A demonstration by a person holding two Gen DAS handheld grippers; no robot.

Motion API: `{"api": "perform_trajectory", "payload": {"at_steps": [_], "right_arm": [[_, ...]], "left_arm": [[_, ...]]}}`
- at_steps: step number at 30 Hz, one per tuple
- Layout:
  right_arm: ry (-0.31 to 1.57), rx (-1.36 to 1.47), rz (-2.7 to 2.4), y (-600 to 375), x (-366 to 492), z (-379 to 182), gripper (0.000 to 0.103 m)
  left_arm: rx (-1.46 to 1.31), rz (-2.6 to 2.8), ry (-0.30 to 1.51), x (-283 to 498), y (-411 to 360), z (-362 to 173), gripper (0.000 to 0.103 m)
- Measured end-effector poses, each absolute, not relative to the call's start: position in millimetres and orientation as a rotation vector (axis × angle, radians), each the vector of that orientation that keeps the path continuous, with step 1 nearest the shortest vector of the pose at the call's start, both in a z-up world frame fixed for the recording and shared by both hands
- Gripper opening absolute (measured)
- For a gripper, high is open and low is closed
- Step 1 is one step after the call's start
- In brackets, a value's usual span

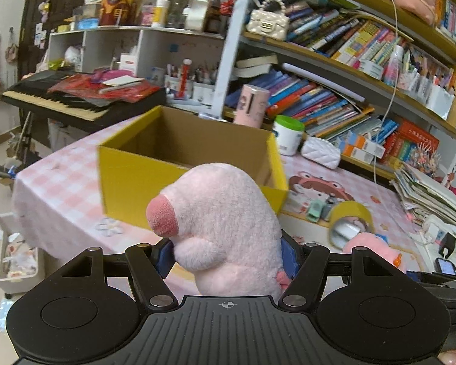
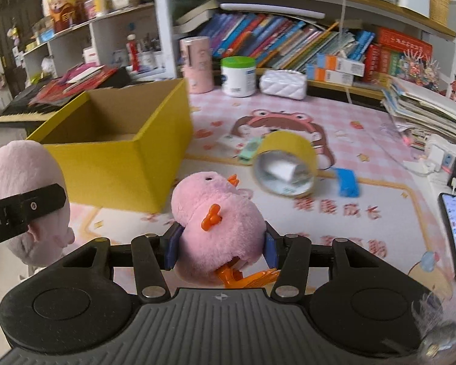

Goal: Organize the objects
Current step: 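Lift both held plushes and carry them over the yellow box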

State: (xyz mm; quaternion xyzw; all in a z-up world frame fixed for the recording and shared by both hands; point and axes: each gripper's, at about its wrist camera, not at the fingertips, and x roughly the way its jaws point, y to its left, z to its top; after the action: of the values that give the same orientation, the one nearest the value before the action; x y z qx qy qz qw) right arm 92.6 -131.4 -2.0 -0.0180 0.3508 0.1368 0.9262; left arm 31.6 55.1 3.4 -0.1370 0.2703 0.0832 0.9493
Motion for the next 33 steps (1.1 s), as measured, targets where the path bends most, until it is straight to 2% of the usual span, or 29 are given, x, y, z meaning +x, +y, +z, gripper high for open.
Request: {"api": "perform_trajectory", "payload": {"at_steps": [16, 33], "right_arm": [[0.756, -0.015, 0.316, -44.7, 28.2, -18.0, 0.049], [0.725, -0.053, 0.327, -20.4, 11.7, -5.9, 0.049]], "left_arm": [[-0.248, 0.196, 0.566, -29.5, 130.1, -5.5, 0.066], [-0.27, 0.179, 0.53, -41.6, 152.8, -2.7, 0.066]]}}
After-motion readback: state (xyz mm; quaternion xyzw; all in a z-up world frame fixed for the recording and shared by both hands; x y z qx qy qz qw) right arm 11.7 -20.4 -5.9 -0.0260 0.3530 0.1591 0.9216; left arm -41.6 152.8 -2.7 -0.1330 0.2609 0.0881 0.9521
